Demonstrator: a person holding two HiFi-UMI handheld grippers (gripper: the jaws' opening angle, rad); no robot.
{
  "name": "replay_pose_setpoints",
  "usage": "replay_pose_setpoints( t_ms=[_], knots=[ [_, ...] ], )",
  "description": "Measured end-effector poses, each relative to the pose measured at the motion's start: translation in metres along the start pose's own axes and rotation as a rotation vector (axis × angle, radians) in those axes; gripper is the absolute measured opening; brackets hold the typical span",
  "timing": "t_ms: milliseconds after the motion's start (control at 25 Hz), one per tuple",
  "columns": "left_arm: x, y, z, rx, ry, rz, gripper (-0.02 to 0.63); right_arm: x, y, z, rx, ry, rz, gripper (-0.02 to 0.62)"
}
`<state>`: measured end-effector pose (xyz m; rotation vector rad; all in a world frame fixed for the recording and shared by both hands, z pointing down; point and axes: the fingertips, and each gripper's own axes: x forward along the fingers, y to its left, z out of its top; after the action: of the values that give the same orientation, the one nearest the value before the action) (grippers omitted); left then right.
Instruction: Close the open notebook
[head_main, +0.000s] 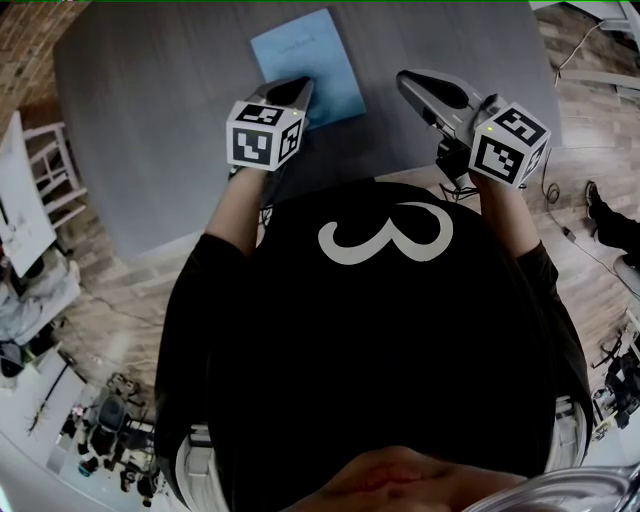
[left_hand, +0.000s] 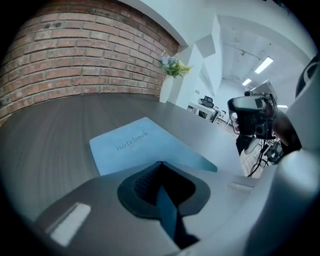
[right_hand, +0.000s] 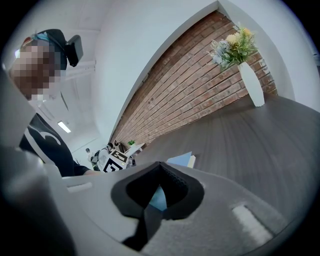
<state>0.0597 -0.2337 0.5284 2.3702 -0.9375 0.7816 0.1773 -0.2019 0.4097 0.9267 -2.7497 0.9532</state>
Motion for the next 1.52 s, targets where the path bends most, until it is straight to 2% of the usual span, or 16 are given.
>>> replay_pose_setpoints(
  t_ms=[400,560,760,1000,1240,1520],
  knots=[
    [0.009,0.002,-0.008,0.063,0.107,0.108,0.012,-0.006,-0.012,-0.002,0.009,0.001,-0.002,0.002],
    [0.008,0.002,-0.006,0.072,0.127,0.118,0.012,-0.006,-0.016,-0.001,0.019,-0.002,-0.011,0.002],
    [0.008,0.001,-0.004,0.042,0.160,0.101,0.012,-0.007,-0.012,-0.006,0.033,0.003,-0.011,0.002],
    [0.009,0.003,-0.004,0.054,0.152,0.088,0.012,-0.009,0.000,-0.008,0.031,-0.025,-0.026,0.002],
    [-0.006,-0.003,0.007,0.000,0.069,0.063,0.012,-0.014,0.019,-0.012,0.016,-0.043,-0.030,0.002],
    [-0.074,-0.030,0.030,-0.040,-0.127,-0.014,0.012,-0.012,0.064,-0.007,-0.030,-0.097,-0.002,0.002]
  ],
)
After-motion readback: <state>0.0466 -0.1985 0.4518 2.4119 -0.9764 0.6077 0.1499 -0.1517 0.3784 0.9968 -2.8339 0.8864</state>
